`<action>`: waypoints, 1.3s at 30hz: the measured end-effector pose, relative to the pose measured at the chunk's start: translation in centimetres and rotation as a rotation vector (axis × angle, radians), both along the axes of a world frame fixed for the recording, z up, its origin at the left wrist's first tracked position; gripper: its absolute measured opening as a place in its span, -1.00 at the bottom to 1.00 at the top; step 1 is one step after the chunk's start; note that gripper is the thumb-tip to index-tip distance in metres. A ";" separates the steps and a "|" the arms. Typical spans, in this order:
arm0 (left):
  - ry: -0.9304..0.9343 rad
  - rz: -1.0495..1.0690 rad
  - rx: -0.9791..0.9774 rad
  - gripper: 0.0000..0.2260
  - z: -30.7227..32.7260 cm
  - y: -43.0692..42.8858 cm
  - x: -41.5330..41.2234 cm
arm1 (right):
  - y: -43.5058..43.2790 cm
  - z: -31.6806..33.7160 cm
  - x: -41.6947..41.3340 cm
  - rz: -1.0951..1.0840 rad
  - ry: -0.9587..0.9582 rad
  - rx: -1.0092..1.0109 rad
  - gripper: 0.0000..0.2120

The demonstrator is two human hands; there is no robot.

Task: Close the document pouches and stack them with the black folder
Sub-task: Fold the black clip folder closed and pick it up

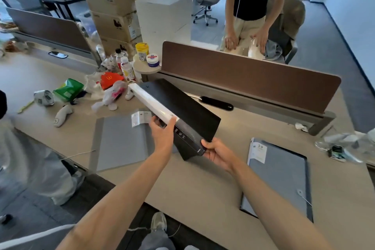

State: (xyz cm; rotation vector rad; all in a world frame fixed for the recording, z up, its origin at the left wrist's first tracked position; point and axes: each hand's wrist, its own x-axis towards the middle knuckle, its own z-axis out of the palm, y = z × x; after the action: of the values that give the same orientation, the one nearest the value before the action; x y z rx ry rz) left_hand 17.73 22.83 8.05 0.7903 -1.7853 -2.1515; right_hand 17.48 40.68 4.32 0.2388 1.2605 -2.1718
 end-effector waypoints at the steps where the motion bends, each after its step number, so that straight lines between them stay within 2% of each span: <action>1: 0.023 0.014 -0.011 -0.45 0.1 0.0 -0.4 | -0.1 0.1 -0.2 0.009 0.003 0.011 -0.60; 5: 0.043 0.032 -0.048 -0.56 0.6 -0.3 -2.8 | -0.7 0.0 -1.8 0.013 0.024 0.136 -0.75; 9: 0.017 0.003 -0.032 -0.62 0.8 -1.7 -5.4 | -0.2 -1.7 -4.1 -0.182 0.002 0.434 -0.59; 14: -0.082 -0.097 0.013 -0.64 -1.4 -5.1 -8.8 | 1.9 -3.3 -5.7 -0.415 -0.059 0.567 -0.49; 16: -0.122 -0.176 0.010 -0.68 -3.0 -6.4 -9.7 | 2.2 -3.3 -6.1 -0.417 -0.030 0.597 -0.61; 19: -0.168 -0.301 -0.019 -0.77 -5.5 -7.3 -10.6 | 2.2 -3.8 -6.6 -0.338 -0.059 0.648 -0.68; 23: -0.248 -0.552 -0.243 -0.72 -8.9 -6.6 -10.9 | 0.8 -5.6 -6.4 -0.246 -0.140 0.782 -0.74; 26: -0.399 -0.782 -0.338 -0.66 -11.5 -5.4 -10.4 | 0.2 -7.7 -5.9 -0.170 -0.218 0.914 -0.64; 29: -0.421 -0.944 -0.522 -0.54 -13.7 -4.6 -10.5 | 0.6 -9.0 -5.6 -0.182 -0.269 1.059 -0.53; 31: -0.410 -1.031 -0.665 -0.51 -14.6 -4.3 -10.8 | 1.1 -9.4 -5.3 -0.181 -0.261 1.144 -0.54; 34: -0.383 -1.144 -0.735 -0.55 -15.1 -2.9 -11.3 | 1.8 -9.6 -4.7 -0.171 -0.253 1.162 -0.55; 36: -0.303 -1.183 -0.879 -0.56 -15.1 -1.5 -11.4 | 2.6 -9.6 -4.6 -0.196 -0.225 1.176 -0.58; 39: -0.214 -1.287 -1.016 -0.55 -15.0 1.1 -11.2 | 4.2 -9.1 -4.3 -0.352 -0.112 1.220 -0.70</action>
State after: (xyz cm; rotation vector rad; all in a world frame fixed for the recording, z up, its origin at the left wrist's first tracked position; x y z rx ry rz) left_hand 6.56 23.92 -6.91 -0.5773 -3.5138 -1.0168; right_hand 13.17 44.88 -4.73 1.0958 2.4443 -1.2928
